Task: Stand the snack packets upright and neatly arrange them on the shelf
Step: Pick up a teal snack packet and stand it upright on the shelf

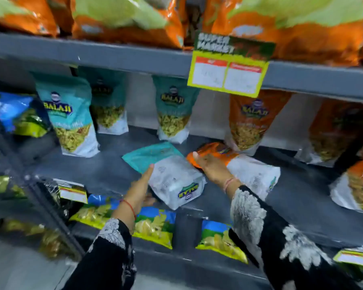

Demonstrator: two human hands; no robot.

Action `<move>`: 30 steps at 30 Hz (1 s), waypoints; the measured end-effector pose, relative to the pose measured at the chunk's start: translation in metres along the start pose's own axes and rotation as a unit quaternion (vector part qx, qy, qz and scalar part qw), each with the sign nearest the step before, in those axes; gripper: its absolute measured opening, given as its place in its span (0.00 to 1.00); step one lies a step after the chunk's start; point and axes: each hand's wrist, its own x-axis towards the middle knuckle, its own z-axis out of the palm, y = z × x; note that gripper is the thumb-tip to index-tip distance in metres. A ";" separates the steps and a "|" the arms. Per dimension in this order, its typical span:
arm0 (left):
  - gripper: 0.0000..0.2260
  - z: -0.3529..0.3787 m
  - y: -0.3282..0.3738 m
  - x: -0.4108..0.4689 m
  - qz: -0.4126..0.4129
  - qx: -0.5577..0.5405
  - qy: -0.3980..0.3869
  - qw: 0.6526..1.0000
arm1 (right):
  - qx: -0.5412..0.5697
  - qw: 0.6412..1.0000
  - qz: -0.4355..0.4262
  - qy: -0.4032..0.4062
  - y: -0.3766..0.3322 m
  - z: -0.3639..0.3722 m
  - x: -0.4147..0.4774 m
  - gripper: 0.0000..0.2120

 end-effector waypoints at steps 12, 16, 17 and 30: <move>0.22 -0.024 -0.008 0.073 -0.014 -0.009 -0.244 0.970 | 0.254 0.954 0.107 -0.118 0.021 0.048 0.040 0.10; 0.33 -0.037 0.019 0.094 0.123 0.025 -0.194 0.973 | 0.268 0.963 0.034 0.007 0.015 0.068 0.036 0.07; 0.33 -0.037 0.029 0.102 0.142 0.030 -0.179 0.973 | 0.267 0.963 0.023 0.035 0.012 0.072 0.042 0.09; 0.27 -0.026 0.043 0.194 0.200 0.069 -0.193 0.958 | 0.217 0.944 0.005 0.249 0.022 0.130 0.089 0.29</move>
